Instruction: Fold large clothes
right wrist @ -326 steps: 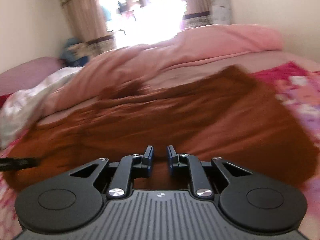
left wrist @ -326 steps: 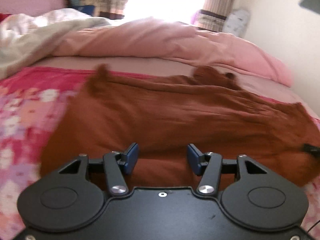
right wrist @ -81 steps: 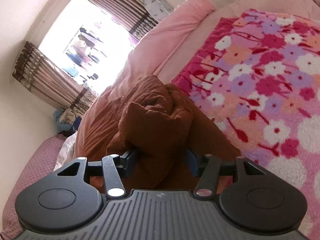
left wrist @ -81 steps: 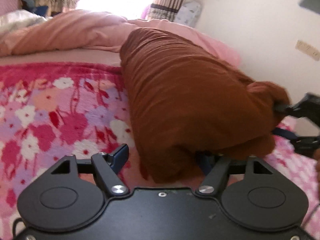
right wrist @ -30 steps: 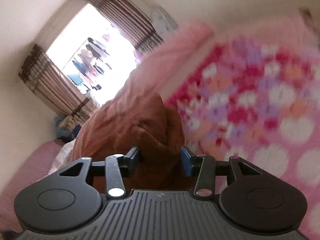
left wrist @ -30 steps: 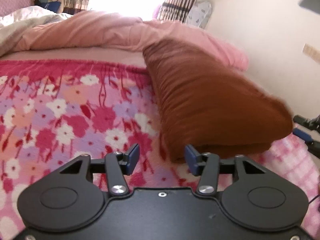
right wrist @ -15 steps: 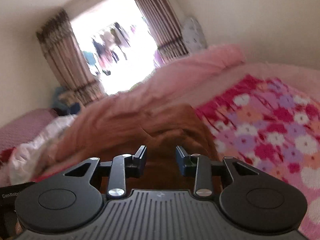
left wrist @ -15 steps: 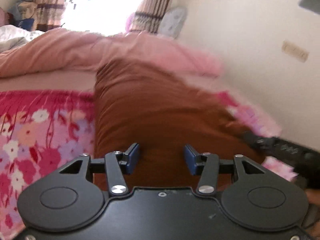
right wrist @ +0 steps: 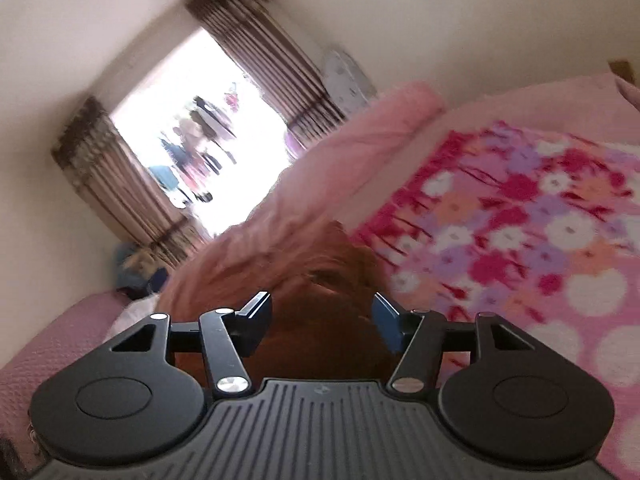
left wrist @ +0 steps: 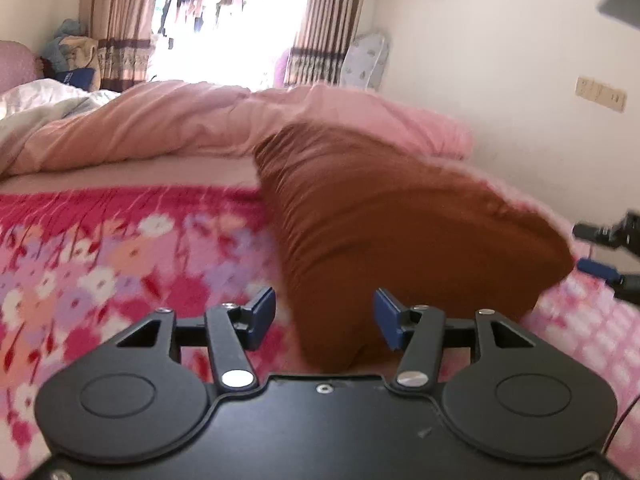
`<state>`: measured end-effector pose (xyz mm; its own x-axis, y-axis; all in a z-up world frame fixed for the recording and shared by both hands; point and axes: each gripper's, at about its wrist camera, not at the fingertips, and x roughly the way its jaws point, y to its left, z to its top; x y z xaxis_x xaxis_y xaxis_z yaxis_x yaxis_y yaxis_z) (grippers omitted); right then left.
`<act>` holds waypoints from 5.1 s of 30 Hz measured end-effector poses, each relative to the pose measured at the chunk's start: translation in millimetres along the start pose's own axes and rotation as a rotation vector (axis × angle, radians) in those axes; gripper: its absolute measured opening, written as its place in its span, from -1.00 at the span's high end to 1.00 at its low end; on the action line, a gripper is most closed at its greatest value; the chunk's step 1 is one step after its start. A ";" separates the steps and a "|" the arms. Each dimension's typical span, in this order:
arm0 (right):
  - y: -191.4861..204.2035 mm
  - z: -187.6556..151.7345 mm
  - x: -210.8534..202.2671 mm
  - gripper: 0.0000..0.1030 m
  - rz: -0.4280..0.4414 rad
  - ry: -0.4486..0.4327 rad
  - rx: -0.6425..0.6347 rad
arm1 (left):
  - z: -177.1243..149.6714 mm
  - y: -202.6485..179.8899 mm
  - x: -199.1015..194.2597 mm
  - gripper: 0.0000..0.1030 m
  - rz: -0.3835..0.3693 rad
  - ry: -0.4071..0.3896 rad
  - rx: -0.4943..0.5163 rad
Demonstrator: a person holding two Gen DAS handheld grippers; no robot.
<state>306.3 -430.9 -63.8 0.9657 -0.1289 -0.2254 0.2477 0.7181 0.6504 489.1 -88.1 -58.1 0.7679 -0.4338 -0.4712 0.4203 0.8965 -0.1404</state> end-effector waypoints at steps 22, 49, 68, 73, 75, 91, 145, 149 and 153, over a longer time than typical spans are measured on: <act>29.3 6.9 52.7 0.49 0.165 0.036 0.076 | -8.3 19.3 38.0 0.53 0.067 0.021 -0.212; 47.8 0.5 17.7 0.10 0.004 -0.057 -0.154 | 61.3 8.8 -8.0 0.23 -0.070 -0.055 -0.093; 45.1 -7.0 60.3 0.34 0.016 0.157 -0.265 | 69.4 2.9 49.9 -0.47 -0.155 0.014 0.031; 48.7 53.4 81.1 -0.43 0.051 0.082 -0.225 | 99.9 39.3 82.2 -0.49 -0.041 0.021 -0.043; 40.4 72.4 110.1 -0.43 0.041 0.128 -0.173 | 103.8 52.2 98.6 -0.49 -0.067 0.044 -0.125; 7.7 62.7 160.7 0.83 0.055 0.291 -0.054 | 95.9 32.3 134.3 -0.56 -0.120 0.064 -0.161; 96.3 -23.3 44.5 0.66 -0.120 0.135 -0.501 | 24.4 -32.9 42.2 -0.57 -0.068 0.094 -0.004; 75.9 -30.6 58.2 0.69 -0.127 0.173 -0.451 | 16.2 -29.9 54.2 -0.62 -0.059 0.101 -0.009; 65.1 -35.0 65.4 0.71 -0.119 0.182 -0.425 | 13.8 -27.6 57.3 -0.64 -0.063 0.100 -0.005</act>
<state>382.9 -368.6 -61.7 0.8940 -0.1325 -0.4280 0.2650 0.9266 0.2666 528.2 -138.9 -69.2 0.6881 -0.4785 -0.5455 0.4636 0.8682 -0.1769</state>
